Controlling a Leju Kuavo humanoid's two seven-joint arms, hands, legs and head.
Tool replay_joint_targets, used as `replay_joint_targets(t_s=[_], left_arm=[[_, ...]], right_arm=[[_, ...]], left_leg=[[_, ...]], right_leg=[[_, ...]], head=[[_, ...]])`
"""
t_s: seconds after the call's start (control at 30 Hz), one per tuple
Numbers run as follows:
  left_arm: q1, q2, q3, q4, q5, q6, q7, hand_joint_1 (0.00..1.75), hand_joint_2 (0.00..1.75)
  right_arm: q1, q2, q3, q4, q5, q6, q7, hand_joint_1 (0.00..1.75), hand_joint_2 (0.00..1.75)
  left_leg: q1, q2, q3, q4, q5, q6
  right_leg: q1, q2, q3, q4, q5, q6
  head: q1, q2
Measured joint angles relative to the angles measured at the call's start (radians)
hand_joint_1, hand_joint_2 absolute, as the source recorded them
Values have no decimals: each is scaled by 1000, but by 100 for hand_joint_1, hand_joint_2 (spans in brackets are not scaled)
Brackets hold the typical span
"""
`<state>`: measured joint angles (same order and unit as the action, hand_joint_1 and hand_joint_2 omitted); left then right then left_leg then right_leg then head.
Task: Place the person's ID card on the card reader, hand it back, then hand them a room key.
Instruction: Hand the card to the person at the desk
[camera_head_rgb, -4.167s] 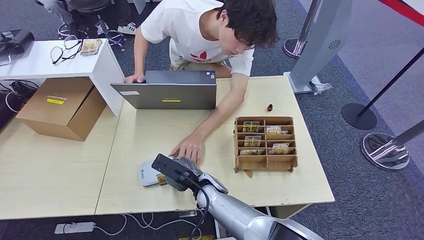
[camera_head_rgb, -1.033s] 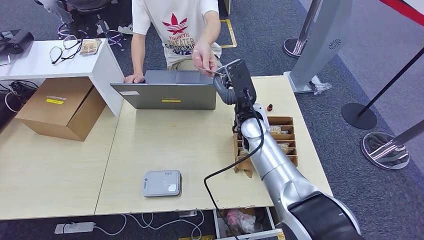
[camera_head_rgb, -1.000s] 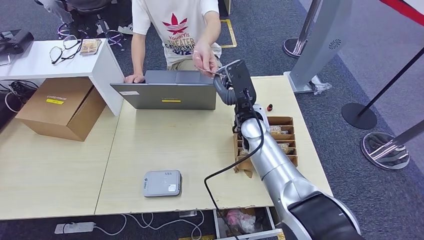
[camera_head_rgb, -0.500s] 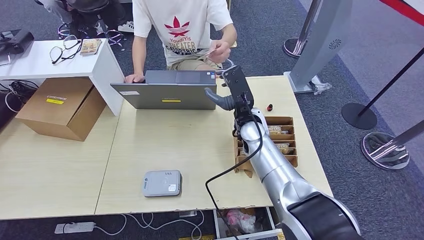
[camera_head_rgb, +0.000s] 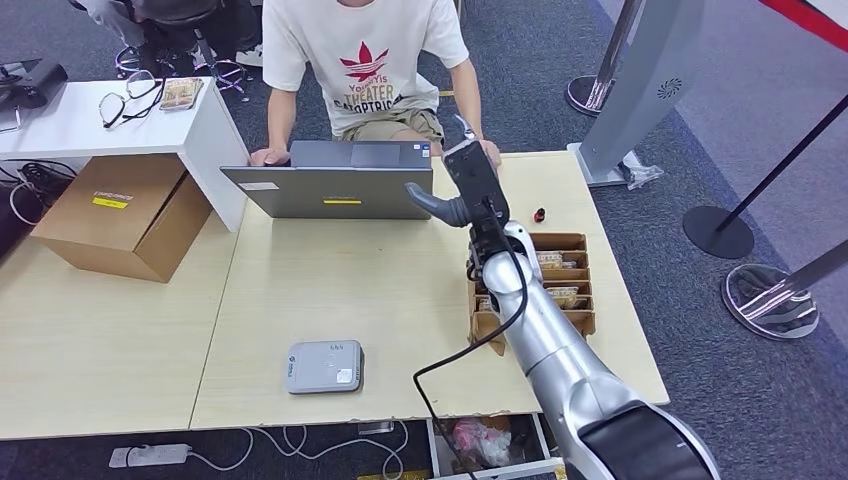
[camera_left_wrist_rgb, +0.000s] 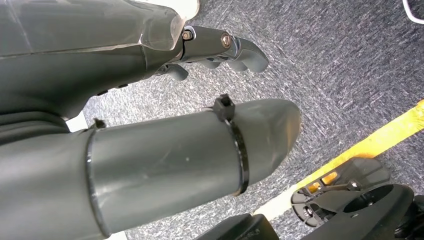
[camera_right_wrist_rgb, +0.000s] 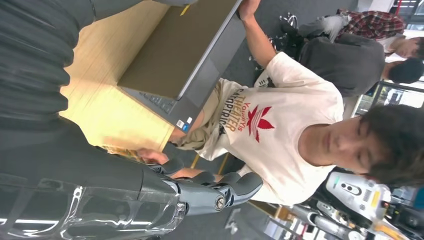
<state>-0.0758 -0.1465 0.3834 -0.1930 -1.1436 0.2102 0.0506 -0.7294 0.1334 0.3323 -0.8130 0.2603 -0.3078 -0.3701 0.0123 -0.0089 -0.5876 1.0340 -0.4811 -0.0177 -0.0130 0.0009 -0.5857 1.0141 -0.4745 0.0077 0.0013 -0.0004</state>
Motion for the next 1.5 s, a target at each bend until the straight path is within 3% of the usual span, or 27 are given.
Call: replay_joint_targets(t_s=[0.13, 0.23, 0.43, 0.6, 0.77, 0.93, 1.2, 1.5], left_arm=[[1, 0, 0, 0, 7, 4, -4, 0, 0], [1, 0, 0, 0, 10, 6, -8, 0, 0], [2, 1, 1, 0, 12, 6, -13, 0, 0], [3, 2, 2, 0, 15, 6, -19, 0, 0], [6, 2, 2, 0, 19, 8, -22, 0, 0], [10, 6, 3, 0, 22, 9, -31, 0, 0], [16, 11, 4, 0, 22, 12, -37, 0, 0], [22, 15, 9, 0, 21, 17, -40, 0, 0]], right_arm=[[49, -17, 1, -90, 74, -13, 11, 41, 175], [104, -41, 3, -184, 128, -21, 26, 86, 175], [215, -98, 3, -350, 217, -39, 43, 130, 175], [278, -139, 3, -425, 259, -50, 46, 99, 175], [317, -172, 4, -452, 286, -60, 53, 115, 175], [342, -197, 4, -456, 295, -67, 54, 107, 175], [375, -215, 4, -455, 303, -70, 55, 129, 175], [405, -228, 8, -436, 309, -74, 55, 112, 175]], left_leg=[[0, 0, 0, 0, 0, 0], [0, 0, 0, 0, 0, 0], [0, 0, -1, 0, -1, 0], [0, 0, -1, 0, -1, 0], [0, 0, -1, 0, -1, 0], [0, 0, -1, 0, -1, 0], [0, 0, -1, 0, -1, 0], [0, 0, -1, 0, -1, 0]], right_leg=[[0, 0, 0, 0, 0, 0], [0, 0, 0, 0, 0, 0], [0, 0, 0, -1, 0, 0], [0, 0, 0, -1, 0, 0], [0, 0, 0, -1, 0, 0], [0, 0, 0, -1, 0, 0], [0, 0, 0, -1, 0, 0], [0, 0, 0, -1, 0, 0]], head=[[0, 0], [0, 0], [0, 0], [0, 0], [0, 0], [0, 0], [0, 0], [0, 0]])
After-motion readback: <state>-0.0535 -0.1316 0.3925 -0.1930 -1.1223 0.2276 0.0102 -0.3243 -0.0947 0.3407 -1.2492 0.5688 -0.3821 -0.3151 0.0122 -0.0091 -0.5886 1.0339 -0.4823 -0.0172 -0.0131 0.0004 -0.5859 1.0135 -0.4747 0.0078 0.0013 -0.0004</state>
